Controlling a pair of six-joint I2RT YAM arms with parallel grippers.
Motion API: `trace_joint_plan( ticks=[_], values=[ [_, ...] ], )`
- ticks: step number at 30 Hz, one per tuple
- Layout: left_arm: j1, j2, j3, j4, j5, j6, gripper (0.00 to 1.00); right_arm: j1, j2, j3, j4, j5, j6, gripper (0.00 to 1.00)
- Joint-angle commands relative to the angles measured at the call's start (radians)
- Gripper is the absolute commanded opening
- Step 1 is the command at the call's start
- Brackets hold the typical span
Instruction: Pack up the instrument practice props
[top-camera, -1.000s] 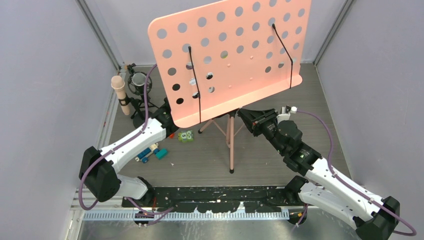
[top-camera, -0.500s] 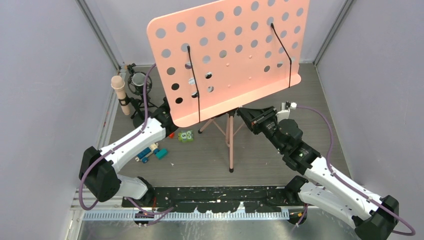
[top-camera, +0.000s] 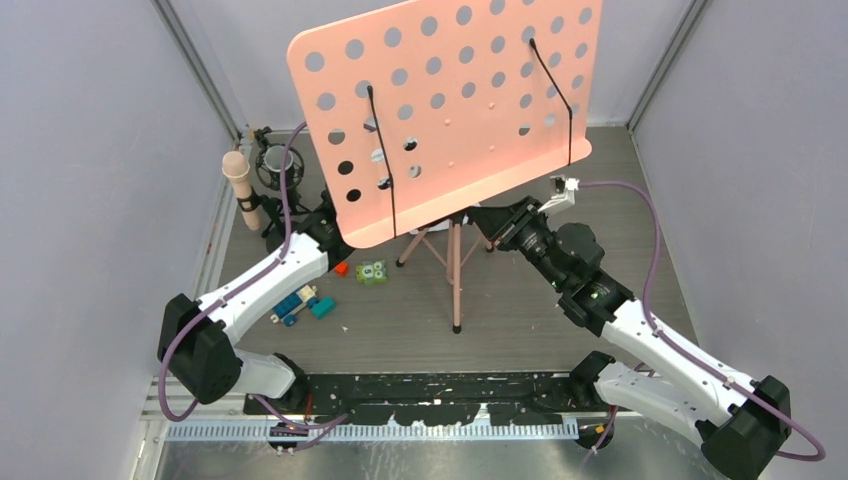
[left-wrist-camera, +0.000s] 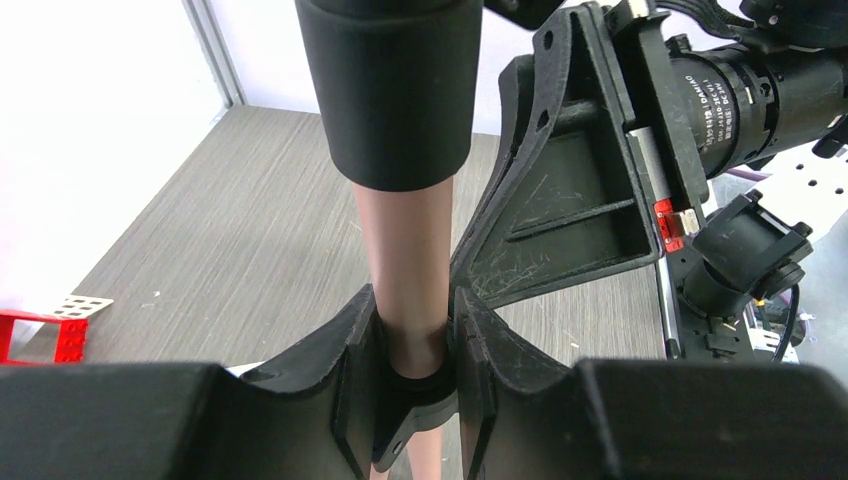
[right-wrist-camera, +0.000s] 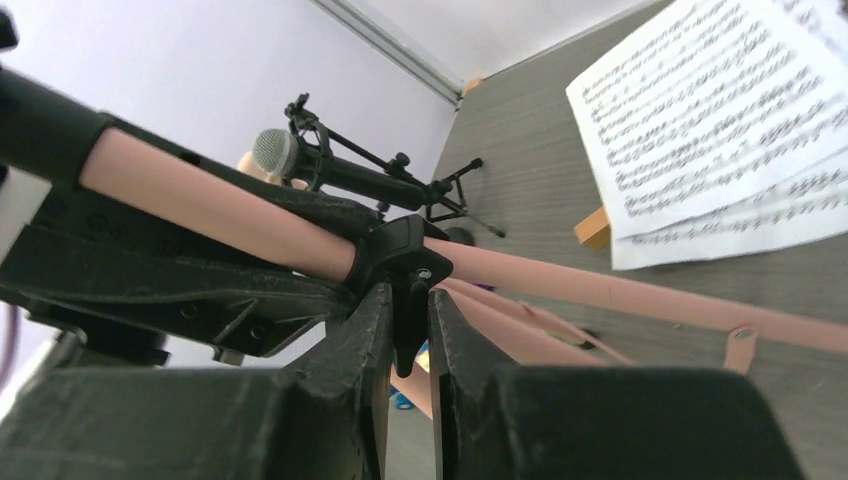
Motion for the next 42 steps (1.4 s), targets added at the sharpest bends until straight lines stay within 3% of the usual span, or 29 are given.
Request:
trace_joint_plan(
  ticks=[1,7,21,24,27,31,37,39,42],
  values=[
    [-0.037,0.047,0.002,-0.105,0.052,0.0,0.0,0.037,0.0,-0.008,0.148,-0.22,-0.281,0.01],
    [-0.039,0.058,0.005,-0.107,0.056,0.0,0.0,0.038,-0.035,-0.036,0.14,-0.257,-0.63,0.01],
    [-0.042,0.059,0.004,-0.116,0.051,0.002,0.0,0.039,-0.032,0.025,0.029,-0.347,-1.108,0.01],
    [-0.042,0.056,0.002,-0.112,0.047,0.002,0.0,0.039,-0.039,0.019,0.005,-0.391,-1.253,0.1],
    [-0.042,0.057,0.003,-0.114,0.047,0.001,0.0,0.04,-0.039,0.017,-0.022,-0.404,-1.419,0.12],
    [-0.042,0.05,-0.001,-0.115,0.046,0.002,0.0,0.039,-0.044,0.04,-0.046,-0.387,-1.46,0.13],
    [-0.042,0.046,-0.005,-0.119,0.036,0.006,0.0,0.04,-0.073,0.022,0.002,-0.39,-1.363,0.13],
    [-0.042,0.043,-0.008,-0.124,0.027,0.009,0.0,0.04,-0.09,0.011,0.01,-0.386,-1.344,0.2],
    [-0.041,0.03,-0.016,-0.127,0.002,0.01,0.0,0.04,-0.125,-0.015,0.045,-0.366,-1.306,0.4]
  ],
)
